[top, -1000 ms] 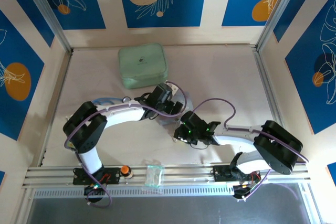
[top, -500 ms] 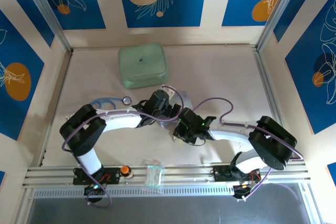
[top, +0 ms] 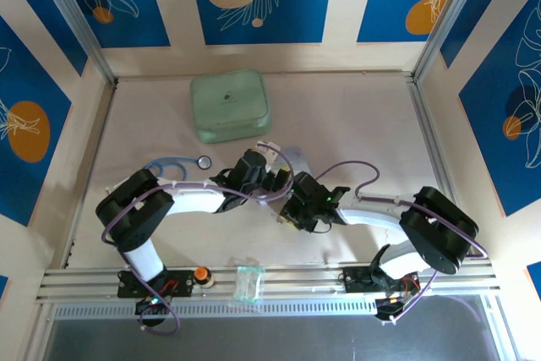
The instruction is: Unlock the padlock with the key
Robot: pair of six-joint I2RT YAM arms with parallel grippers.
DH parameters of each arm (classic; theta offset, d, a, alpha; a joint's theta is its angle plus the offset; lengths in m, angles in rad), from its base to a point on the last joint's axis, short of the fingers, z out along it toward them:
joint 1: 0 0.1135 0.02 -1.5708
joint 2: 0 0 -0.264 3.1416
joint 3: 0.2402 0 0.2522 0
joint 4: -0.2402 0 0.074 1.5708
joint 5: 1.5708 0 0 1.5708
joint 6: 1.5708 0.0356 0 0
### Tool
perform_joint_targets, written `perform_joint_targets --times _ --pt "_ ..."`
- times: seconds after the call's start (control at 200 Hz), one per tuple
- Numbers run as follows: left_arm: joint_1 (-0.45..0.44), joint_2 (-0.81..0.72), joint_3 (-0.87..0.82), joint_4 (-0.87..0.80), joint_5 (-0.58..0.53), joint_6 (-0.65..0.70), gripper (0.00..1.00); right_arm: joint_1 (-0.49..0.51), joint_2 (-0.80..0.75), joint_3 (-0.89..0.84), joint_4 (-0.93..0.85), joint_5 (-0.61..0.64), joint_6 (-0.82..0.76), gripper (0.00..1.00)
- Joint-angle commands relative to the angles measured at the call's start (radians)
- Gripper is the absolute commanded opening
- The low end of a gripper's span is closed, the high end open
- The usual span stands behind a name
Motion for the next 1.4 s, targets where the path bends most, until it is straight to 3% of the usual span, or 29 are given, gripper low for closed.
perform_joint_targets --times 0.0,0.155,0.32,0.55,0.67,0.825,1.216,1.391 --pt "0.001 0.055 -0.073 -0.223 -0.009 0.056 0.89 -0.012 0.085 -0.01 -0.095 0.1 0.014 0.22" --pt "0.003 0.056 -0.074 -0.217 -0.017 0.056 0.89 0.006 0.14 0.068 -0.182 0.125 -0.04 0.2" --pt "0.001 0.057 -0.081 -0.216 -0.025 0.053 0.89 0.026 0.18 0.072 -0.148 0.124 -0.028 0.14" --pt "0.003 0.058 -0.094 -0.198 -0.032 0.062 0.89 -0.004 0.058 -0.106 0.085 0.129 0.117 0.13" --pt "0.002 0.061 -0.102 -0.18 -0.015 0.075 0.88 -0.03 0.023 -0.099 0.048 0.14 0.091 0.13" --pt "0.002 0.066 -0.116 -0.15 0.007 0.092 0.88 -0.093 -0.006 -0.133 0.14 0.111 0.068 0.12" --pt "0.004 0.084 -0.122 -0.148 -0.038 0.106 0.87 -0.136 -0.114 -0.176 0.149 0.124 0.065 0.11" --pt "0.004 0.094 -0.121 -0.144 -0.044 0.11 0.87 -0.186 -0.151 -0.164 0.116 0.065 0.007 0.12"
